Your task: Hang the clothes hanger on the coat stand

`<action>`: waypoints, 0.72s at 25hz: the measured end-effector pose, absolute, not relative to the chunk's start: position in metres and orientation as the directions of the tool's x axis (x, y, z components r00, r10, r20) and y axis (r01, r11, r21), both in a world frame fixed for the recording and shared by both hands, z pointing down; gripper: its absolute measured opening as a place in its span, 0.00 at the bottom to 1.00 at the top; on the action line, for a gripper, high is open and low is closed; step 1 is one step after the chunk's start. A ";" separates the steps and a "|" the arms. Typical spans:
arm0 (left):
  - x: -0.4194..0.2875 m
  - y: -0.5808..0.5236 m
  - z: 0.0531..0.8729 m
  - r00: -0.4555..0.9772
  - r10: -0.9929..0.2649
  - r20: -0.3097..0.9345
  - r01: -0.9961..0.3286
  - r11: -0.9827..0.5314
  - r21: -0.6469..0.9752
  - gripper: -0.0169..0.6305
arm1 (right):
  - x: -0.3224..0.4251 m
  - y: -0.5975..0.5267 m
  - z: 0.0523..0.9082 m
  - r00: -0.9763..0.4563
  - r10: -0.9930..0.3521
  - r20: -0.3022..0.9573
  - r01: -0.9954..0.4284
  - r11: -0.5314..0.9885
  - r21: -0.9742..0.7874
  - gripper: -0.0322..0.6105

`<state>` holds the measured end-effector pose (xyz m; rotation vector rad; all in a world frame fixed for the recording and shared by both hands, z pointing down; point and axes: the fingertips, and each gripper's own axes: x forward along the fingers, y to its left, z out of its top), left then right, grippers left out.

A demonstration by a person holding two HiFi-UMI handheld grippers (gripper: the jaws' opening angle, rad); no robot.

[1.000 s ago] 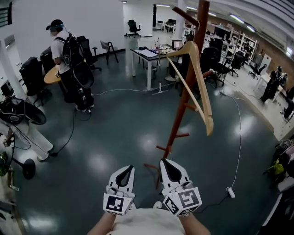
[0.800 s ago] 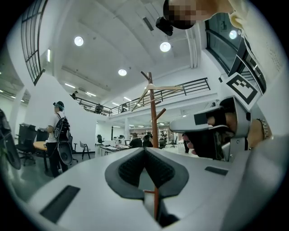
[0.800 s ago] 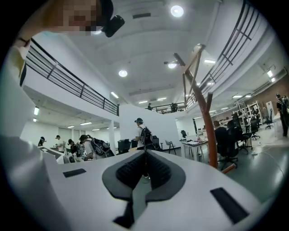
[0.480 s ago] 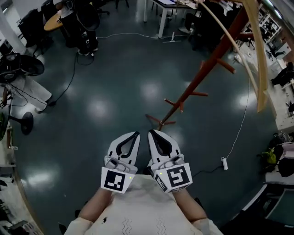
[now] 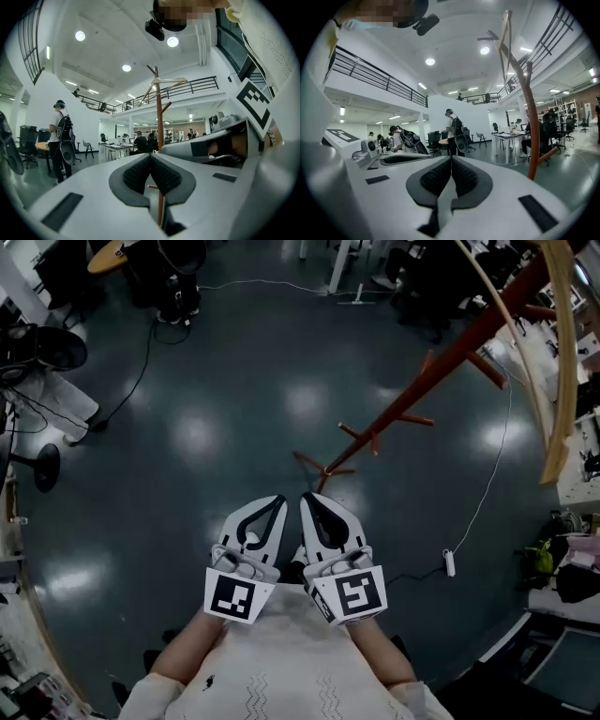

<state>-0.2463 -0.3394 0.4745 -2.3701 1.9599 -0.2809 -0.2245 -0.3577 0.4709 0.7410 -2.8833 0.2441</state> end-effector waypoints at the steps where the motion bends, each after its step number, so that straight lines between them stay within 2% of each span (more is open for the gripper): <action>1: -0.246 -0.340 0.476 0.184 -0.977 0.107 -0.968 -0.199 -0.155 0.05 | -0.223 -0.358 0.472 -0.858 -0.478 0.189 -0.502 0.858 -0.113 0.08; 7: -0.241 -0.344 0.479 0.196 -0.978 0.070 -0.979 -0.200 -0.048 0.05 | -0.215 -0.358 0.479 -0.830 -0.521 0.199 -0.545 0.834 -0.087 0.08; 10: -0.238 -0.352 0.481 0.176 -0.983 0.042 -0.983 -0.174 0.060 0.05 | -0.209 -0.366 0.485 -0.819 -0.532 0.216 -0.560 0.823 -0.094 0.08; 14: -0.235 -0.362 0.490 0.241 -0.966 0.097 -0.963 -0.250 -0.096 0.05 | -0.205 -0.377 0.489 -0.811 -0.541 0.224 -0.570 0.816 -0.092 0.08; 18: -0.247 -0.367 0.486 0.155 -0.987 0.039 -0.984 -0.151 0.099 0.05 | -0.203 -0.383 0.489 -0.804 -0.551 0.224 -0.578 0.812 -0.077 0.08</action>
